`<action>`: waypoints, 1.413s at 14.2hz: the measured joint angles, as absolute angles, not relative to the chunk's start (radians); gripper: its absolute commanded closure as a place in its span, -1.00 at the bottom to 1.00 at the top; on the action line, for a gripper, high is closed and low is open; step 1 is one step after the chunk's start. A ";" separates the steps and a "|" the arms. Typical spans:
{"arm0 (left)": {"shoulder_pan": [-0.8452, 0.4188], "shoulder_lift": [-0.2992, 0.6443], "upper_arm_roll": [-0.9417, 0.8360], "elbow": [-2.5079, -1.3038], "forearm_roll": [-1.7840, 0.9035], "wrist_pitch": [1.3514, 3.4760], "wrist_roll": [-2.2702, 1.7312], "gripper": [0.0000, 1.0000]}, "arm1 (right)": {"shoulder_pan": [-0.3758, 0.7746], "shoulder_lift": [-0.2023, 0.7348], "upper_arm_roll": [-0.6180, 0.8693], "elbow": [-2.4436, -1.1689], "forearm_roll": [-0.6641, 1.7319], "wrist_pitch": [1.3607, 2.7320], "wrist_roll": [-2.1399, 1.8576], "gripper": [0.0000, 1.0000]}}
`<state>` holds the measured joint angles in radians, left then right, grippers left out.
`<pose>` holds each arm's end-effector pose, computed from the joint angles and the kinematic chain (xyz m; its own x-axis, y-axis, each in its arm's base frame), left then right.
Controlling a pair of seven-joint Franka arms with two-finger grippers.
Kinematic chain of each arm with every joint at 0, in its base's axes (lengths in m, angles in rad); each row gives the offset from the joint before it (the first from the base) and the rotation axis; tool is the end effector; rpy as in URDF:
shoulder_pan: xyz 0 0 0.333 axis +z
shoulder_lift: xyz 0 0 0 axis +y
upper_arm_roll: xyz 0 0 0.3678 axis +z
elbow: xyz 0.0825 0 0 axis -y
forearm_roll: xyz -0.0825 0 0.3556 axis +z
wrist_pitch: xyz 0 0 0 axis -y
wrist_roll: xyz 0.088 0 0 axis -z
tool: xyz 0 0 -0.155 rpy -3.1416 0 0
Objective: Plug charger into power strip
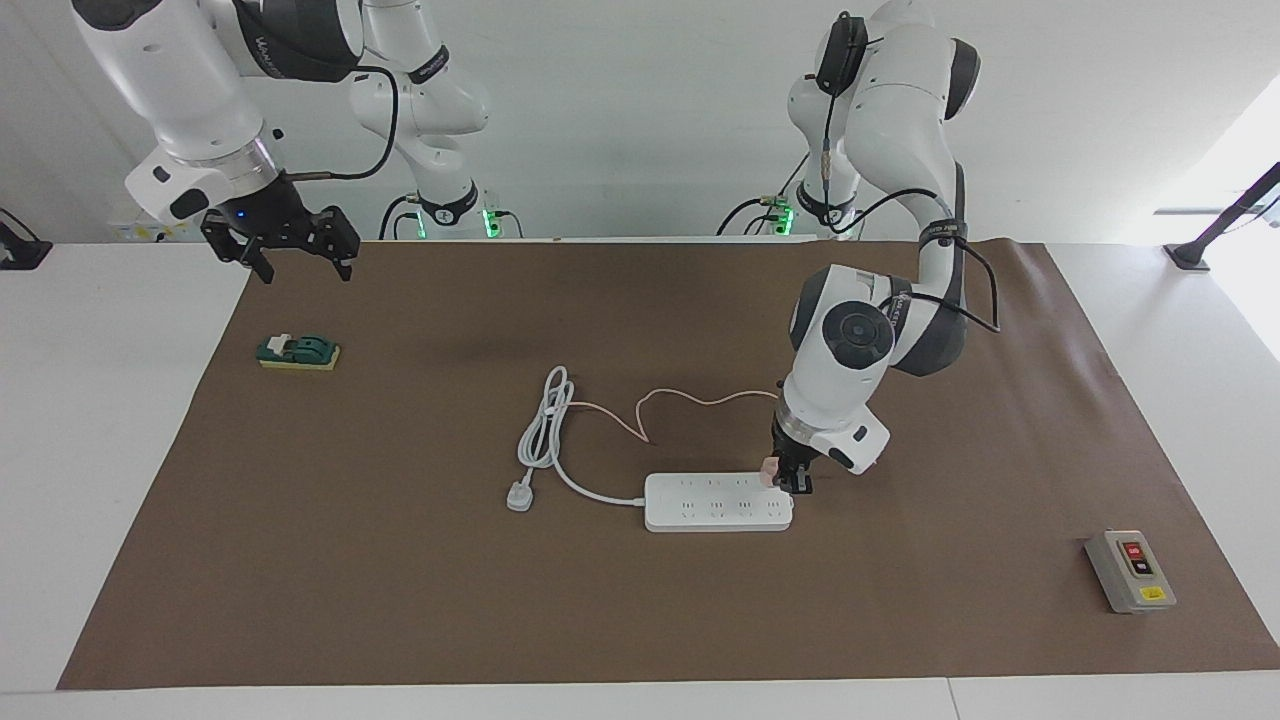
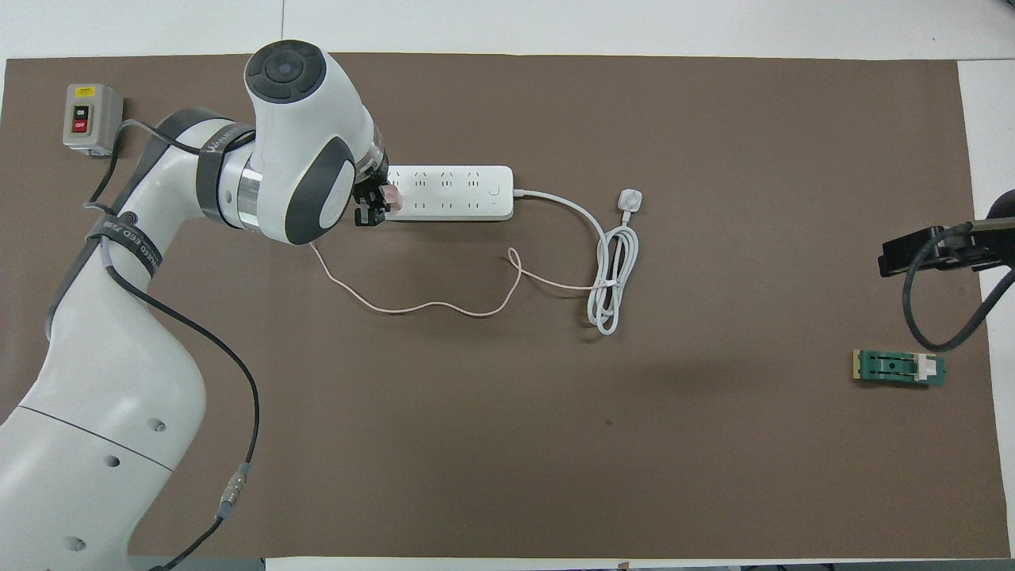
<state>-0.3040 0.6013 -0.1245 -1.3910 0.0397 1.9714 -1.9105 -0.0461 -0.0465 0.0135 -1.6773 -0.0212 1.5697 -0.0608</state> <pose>0.6629 -0.2785 0.3649 0.0830 0.9962 -0.0266 0.9961 -0.0838 -0.0268 0.5032 -0.0195 0.6052 0.9977 0.0282 -0.0623 0.0293 -0.9994 0.0180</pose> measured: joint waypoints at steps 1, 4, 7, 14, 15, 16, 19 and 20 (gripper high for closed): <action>-0.304 0.601 -0.125 -1.391 0.040 1.972 -1.911 1.00 | -0.046 -0.046 0.014 -1.677 -0.021 1.570 -0.061 -1.00; -0.306 0.601 -0.125 -1.391 0.040 1.973 -1.911 1.00 | -0.046 -0.046 0.014 -1.677 -0.021 1.570 -0.061 -1.00; -0.310 0.601 -0.125 -1.392 0.044 1.974 -1.911 1.00 | -0.046 -0.046 0.014 -1.677 -0.021 1.570 -0.061 -1.00; -0.310 0.601 -0.124 -1.397 0.046 1.981 -1.912 1.00 | -0.046 -0.046 0.014 -1.677 -0.021 1.570 -0.061 -1.00; -0.310 0.601 -0.124 -1.401 0.047 1.985 -1.912 1.00 | -0.046 -0.046 0.014 -1.677 -0.021 1.570 -0.061 -1.00; -0.310 0.601 -0.124 -1.406 0.047 1.992 -1.912 1.00 | -0.046 -0.046 0.014 -1.677 -0.021 1.570 -0.061 -1.00; -0.310 0.601 -0.124 -1.415 0.049 2.005 -1.912 1.00 | -0.046 -0.046 0.014 -1.677 -0.021 1.570 -0.061 -1.00; -0.310 0.601 -0.124 -1.422 0.050 2.014 -1.912 1.00 | -0.046 -0.046 0.014 -1.677 -0.021 1.570 -0.061 -1.00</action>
<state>-0.3102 0.6011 -0.1242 -1.4224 0.0500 2.0137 -1.9122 -0.0461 -0.0465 0.0135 -1.6773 -0.0212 1.5696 -0.0608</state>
